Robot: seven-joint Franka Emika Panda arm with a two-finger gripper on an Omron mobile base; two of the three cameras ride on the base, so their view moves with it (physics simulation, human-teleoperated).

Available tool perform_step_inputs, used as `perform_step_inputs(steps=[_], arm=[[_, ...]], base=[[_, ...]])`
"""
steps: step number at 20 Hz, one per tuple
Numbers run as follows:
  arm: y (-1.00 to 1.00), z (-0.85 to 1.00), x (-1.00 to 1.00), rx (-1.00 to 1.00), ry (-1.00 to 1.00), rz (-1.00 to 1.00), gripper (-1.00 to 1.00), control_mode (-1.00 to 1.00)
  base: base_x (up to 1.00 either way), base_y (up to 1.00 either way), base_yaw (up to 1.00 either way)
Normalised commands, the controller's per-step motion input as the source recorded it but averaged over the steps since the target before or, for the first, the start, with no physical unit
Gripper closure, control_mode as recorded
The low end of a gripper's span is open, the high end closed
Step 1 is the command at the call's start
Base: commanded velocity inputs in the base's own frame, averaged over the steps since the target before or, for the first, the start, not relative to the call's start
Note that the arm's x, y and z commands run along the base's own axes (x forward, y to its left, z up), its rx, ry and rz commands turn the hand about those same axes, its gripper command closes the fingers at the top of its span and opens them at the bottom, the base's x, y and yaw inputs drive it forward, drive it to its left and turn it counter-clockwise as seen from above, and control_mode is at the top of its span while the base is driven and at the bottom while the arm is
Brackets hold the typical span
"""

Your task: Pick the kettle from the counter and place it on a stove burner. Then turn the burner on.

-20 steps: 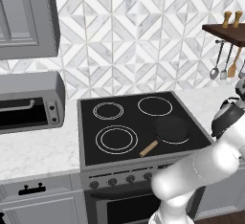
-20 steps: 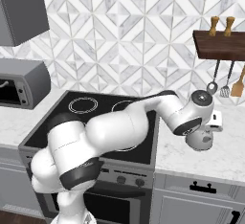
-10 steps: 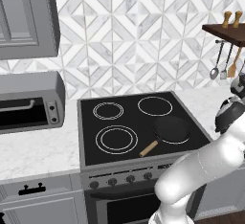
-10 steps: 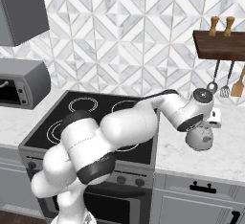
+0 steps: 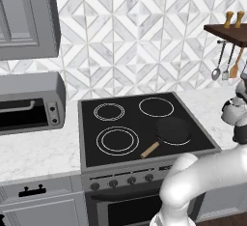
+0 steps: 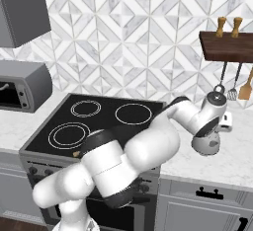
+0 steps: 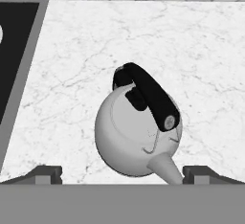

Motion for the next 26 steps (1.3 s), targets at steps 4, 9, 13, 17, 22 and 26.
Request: perform_step_inputs(steps=[4, 9, 13, 17, 22, 26], arm=[[-0.04, -0.22, 0.03, 0.0, -0.05, 0.02, -1.0, -1.0], [-0.01, -0.15, 0.06, 0.0, -0.09, 0.08, -1.0, -1.0], [-0.19, -0.11, 0.1, 0.0, -0.07, 0.08, -1.0, -1.0], [-0.19, -0.05, 0.16, 0.0, -0.01, 0.05, -1.0, -1.0], [-0.15, -0.01, 0.35, 0.0, 0.0, 0.03, -1.0, -1.0], [-0.17, -0.1, 0.31, 0.0, 0.0, 0.04, -1.0, -1.0]], base=[[0.0, 0.0, 0.0], [0.0, 0.0, 0.0], [0.0, 0.0, 0.0], [0.0, 0.0, 0.0], [0.0, 0.0, 0.0], [0.0, 0.0, 0.0]])
